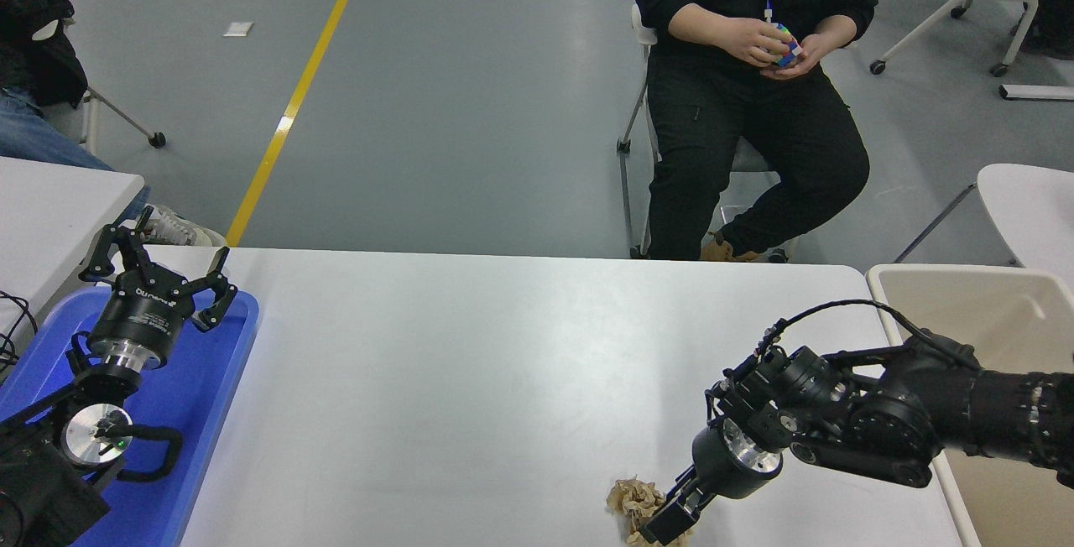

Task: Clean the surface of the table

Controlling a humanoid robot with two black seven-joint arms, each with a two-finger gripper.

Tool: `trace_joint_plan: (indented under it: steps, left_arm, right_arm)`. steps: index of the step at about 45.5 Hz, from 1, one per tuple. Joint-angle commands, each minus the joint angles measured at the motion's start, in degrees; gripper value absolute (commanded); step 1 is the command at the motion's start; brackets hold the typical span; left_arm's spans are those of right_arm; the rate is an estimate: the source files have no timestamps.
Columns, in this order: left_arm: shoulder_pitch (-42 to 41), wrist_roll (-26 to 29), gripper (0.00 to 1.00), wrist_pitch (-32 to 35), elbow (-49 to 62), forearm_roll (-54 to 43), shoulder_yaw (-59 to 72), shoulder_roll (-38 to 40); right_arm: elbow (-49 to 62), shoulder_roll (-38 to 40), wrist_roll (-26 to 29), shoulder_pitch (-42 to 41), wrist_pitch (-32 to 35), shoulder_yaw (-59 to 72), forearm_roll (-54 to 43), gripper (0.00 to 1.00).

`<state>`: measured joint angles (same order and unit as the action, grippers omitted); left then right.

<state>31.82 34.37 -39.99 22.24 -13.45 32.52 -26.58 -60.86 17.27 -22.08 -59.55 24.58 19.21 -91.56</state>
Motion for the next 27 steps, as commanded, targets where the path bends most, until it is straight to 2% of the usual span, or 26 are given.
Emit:
trace_joint_plan:
  steps: [1, 3, 5, 6, 9, 12, 15, 18, 22, 27]
  left_arm:
    - [0.0, 0.0, 1.0, 0.0, 0.0, 0.0, 0.0, 0.0]
    - [0.0, 0.0, 1.0, 0.0, 0.0, 0.0, 0.1, 0.0]
    - [0.0, 0.0, 1.0, 0.0, 0.0, 0.0, 0.0, 0.0]
    - [0.0, 0.0, 1.0, 0.0, 0.0, 0.0, 0.0, 0.0]
    - [0.0, 0.0, 1.0, 0.0, 0.0, 0.0, 0.0, 0.0]
    - [0.0, 0.0, 1.0, 0.0, 0.0, 0.0, 0.0, -0.1]
    - [0.0, 0.0, 1.0, 0.0, 0.0, 0.0, 0.1, 0.0]
    - [0.0, 0.0, 1.0, 0.0, 0.0, 0.0, 0.0, -0.1]
    - [0.0, 0.0, 1.0, 0.0, 0.0, 0.0, 0.0, -0.1]
    - [0.0, 0.0, 1.0, 0.0, 0.0, 0.0, 0.0, 0.0]
  right_arm:
    - [0.2, -0.1, -1.6, 1.0, -0.5, 0.0, -1.4, 0.72]
    - [0.2, -0.1, -2.5, 1.1, -0.5, 0.0, -2.6, 0.71]
    - [0.2, -0.1, -3.2, 1.2, -0.5, 0.0, -3.5, 0.64]
    - [0.3, -0.2, -4.0, 1.2, -0.5, 0.1, -4.8, 0.57]
    - [0.5, -0.2, -4.5, 1.3, -0.5, 0.1, -5.5, 0.55]
    - [0.5, -0.1, -4.5, 1.4, -0.4, 0.0, -5.5, 0.46]
    - [0.7, -0.1, -4.6, 1.3, -0.3, 0.0, -5.6, 0.28]
    - [0.7, -0.1, -5.0, 1.3, -0.2, 0.0, -5.8, 0.19]
    - [0.7, 0.0, -5.9, 1.0, -0.1, -0.1, -5.8, 0.0]
    - [0.7, 0.1, -6.9, 0.1, -0.2, -1.1, -5.8, 0.0]
